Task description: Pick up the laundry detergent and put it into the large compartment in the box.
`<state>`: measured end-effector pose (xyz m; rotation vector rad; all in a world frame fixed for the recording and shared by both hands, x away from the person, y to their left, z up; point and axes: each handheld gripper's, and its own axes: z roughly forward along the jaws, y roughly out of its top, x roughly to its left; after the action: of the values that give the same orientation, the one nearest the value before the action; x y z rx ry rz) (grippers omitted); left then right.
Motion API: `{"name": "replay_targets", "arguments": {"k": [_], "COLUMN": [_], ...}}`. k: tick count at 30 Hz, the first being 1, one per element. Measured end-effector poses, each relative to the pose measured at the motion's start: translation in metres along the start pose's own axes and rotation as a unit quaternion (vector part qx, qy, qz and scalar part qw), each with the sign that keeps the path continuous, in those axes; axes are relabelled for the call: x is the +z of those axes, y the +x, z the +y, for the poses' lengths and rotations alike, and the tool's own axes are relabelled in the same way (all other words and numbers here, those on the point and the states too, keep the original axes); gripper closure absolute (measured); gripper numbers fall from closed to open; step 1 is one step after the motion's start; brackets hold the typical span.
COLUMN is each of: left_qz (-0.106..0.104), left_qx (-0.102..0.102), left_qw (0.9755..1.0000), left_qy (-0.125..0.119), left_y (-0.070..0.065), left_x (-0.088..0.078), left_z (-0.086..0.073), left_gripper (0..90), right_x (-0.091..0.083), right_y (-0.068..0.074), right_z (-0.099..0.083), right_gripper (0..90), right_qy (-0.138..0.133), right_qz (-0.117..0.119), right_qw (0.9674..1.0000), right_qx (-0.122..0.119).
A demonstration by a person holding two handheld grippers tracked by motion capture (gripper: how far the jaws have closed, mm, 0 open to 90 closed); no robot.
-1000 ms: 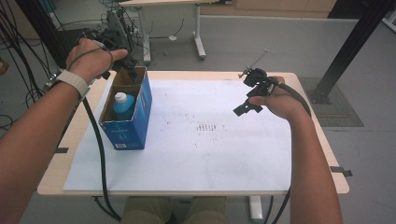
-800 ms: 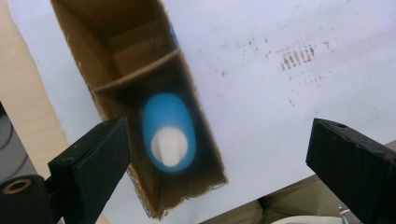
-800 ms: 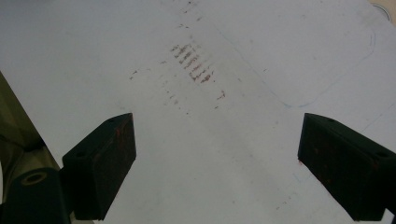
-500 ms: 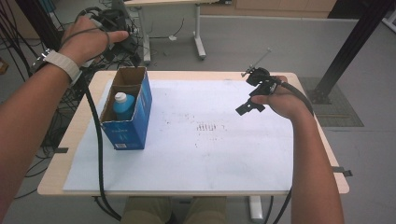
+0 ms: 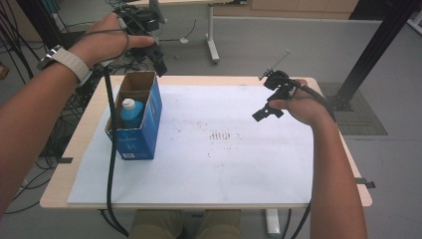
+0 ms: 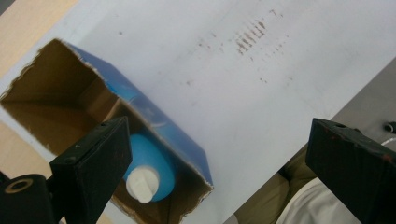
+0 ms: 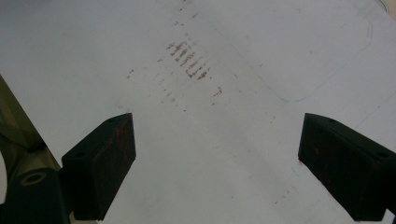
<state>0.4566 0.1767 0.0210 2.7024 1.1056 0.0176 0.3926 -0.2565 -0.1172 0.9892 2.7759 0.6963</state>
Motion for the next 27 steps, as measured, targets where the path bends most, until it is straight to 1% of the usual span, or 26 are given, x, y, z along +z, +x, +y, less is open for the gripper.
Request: {"name": "replay_targets", "arguments": {"k": [3,7,8,9,12,13,15,16,20,23,27], "left_qz": [0.002,-0.007,-0.007,-0.008,-0.01,-0.012,-0.015,-0.016,-0.017,-0.013,-0.019], "left_qx": [0.026,0.06,0.065,0.071,0.08,0.084,0.093,0.098,0.121,0.143,0.157], "left_qw": [0.9996,0.9981,0.9977,0.9973,0.9966,0.9962,0.9953,0.9948,0.992,0.9891,0.9868], "left_qy": [0.009,0.016,0.016,0.016,0.019,0.02,0.02,0.022,0.029,0.031,0.035], "left_y": [-0.006,-0.01,-0.011,-0.012,-0.017,-0.017,-0.019,-0.02,-0.025,-0.03,-0.033], "left_x": [0.004,0.009,0.01,0.012,0.016,0.018,0.021,0.023,0.033,0.039,0.047], "left_z": [0.007,0.015,0.016,0.017,0.021,0.022,0.024,0.025,0.029,0.03,0.032], "left_gripper": [7.7,7.8,7.8,7.8,8.0,8.0,8.0,8.0,8.0,8.1,7.2], "right_x": [-0.001,-0.002,-0.003,-0.003,-0.002,-0.001,-0.001,-0.001,0.001,0.001,0.003], "right_y": [0.0,-0.001,-0.002,-0.001,-0.002,-0.003,-0.003,-0.003,-0.005,-0.005,-0.005], "right_z": [-0.001,-0.003,-0.003,-0.004,-0.004,-0.004,-0.004,-0.003,-0.003,-0.003,-0.003], "right_gripper": [11.0,11.0,11.0,11.0,11.0,11.0,11.0,11.0,11.0,11.0,10.9], "right_qy": [0.0,-0.001,0.0,0.0,0.0,0.0,0.001,0.002,0.001,0.002,0.003], "right_qz": [-0.001,-0.001,-0.001,-0.002,0.001,0.003,0.003,0.004,0.007,0.007,0.008], "right_qw": [1.0,1.0,1.0,1.0,1.0,0.9999,0.9999,0.9999,0.9999,0.9999,0.9999], "right_qx": [0.002,0.005,0.003,0.006,0.008,0.012,0.012,0.016,0.015,0.015,0.015]}}
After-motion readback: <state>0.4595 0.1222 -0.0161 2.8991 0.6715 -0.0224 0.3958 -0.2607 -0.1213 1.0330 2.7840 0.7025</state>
